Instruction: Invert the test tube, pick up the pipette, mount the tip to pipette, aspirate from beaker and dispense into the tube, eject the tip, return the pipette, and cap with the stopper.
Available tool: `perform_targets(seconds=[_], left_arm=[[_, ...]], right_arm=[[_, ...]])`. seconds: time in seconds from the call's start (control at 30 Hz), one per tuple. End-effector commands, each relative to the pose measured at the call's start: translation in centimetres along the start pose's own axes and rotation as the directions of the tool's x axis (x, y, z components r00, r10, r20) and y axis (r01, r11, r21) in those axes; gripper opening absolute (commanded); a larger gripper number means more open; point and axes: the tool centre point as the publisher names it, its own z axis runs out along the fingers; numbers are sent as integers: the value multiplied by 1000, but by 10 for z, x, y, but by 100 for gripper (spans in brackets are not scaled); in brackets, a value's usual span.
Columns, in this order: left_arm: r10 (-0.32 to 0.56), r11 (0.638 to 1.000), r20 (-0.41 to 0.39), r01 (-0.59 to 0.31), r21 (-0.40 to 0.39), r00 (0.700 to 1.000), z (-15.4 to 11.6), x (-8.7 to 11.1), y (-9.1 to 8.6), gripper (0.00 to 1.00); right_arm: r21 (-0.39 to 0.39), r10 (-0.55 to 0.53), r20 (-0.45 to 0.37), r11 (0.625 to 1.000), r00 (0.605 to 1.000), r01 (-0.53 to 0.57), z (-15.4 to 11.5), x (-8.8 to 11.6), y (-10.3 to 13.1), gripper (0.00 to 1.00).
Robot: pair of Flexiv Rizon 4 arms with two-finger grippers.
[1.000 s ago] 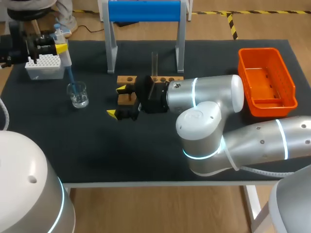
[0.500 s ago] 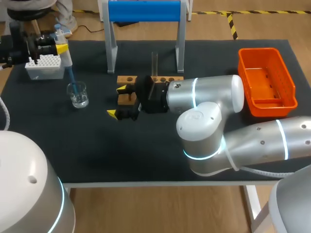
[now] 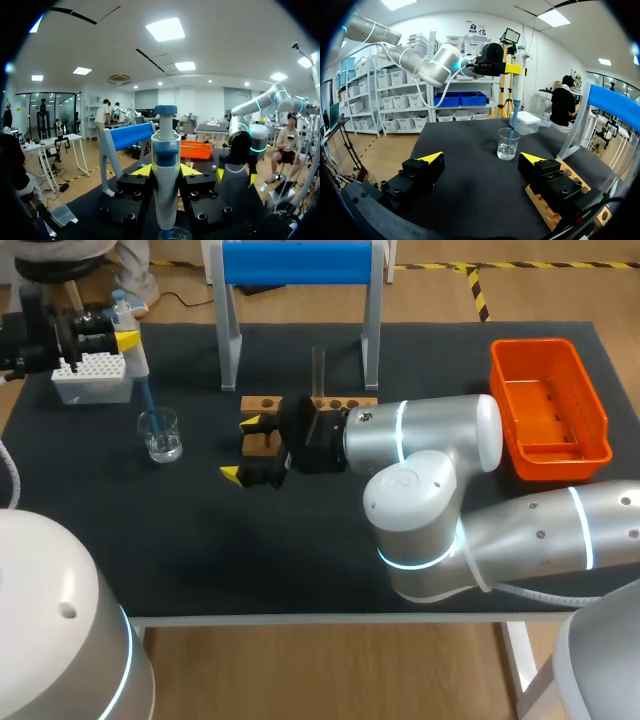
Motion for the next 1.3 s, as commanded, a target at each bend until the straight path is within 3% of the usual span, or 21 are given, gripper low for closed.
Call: perform_targets(seconds=[0.03,0.43,0.77,1.07,1.3], left_arm=[[1,1000,-3,-1,0,1000,0,-1,0,0],[1,1000,-3,-1,0,1000,0,-1,0,0],[1,1000,-3,-1,0,1000,0,-1,0,0],[1,1000,-3,-1,0,1000,0,-1,0,0],[1,1000,-3,-1,0,1000,0,-1,0,0]], right_arm=[[-7,-13,-6,1000,1000,13,-7,1,5,100],[26,-97,-70,995,993,99,-54,-4,44,100],[69,-77,-200,993,977,92,-87,-22,97,100],[103,-108,-293,984,950,144,-92,-43,138,100],[116,-159,-290,973,944,200,-74,-60,162,100]])
